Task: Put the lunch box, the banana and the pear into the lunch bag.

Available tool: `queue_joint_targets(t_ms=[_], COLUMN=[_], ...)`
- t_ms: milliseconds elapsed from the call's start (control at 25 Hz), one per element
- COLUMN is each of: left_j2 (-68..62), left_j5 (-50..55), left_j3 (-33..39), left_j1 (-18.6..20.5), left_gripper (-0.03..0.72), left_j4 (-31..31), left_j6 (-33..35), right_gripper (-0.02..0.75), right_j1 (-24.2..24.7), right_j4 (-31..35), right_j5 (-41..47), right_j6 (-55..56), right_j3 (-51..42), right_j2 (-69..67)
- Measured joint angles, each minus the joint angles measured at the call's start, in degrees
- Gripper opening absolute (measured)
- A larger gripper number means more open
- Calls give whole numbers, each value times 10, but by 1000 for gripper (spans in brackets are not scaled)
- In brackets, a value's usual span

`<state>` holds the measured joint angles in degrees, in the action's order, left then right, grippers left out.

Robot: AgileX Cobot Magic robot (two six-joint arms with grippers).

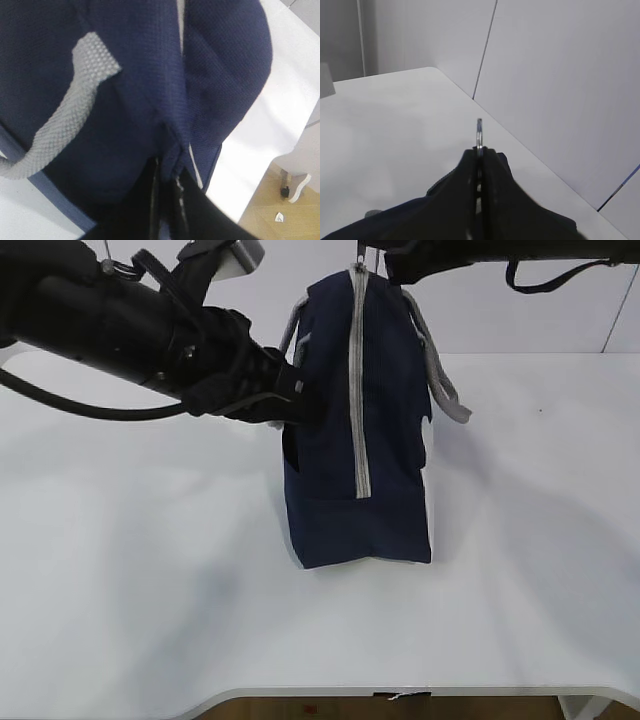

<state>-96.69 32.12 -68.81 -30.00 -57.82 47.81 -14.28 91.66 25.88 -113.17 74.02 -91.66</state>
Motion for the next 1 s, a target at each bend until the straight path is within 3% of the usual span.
queue_joint_targets(t_ms=[400, 1000], left_j2=[0, 34], left_j5=[28, 80], left_j3=[0, 0], left_j1=[0, 0], left_gripper=[-1, -1], left_j4=[6, 114], left_j6=[0, -29], right_gripper=[6, 6], right_j1=[0, 11], right_j4=[10, 50], right_j5=[-16, -24], right_j6=[-2, -6], right_j3=[1, 42], right_j2=[-14, -72])
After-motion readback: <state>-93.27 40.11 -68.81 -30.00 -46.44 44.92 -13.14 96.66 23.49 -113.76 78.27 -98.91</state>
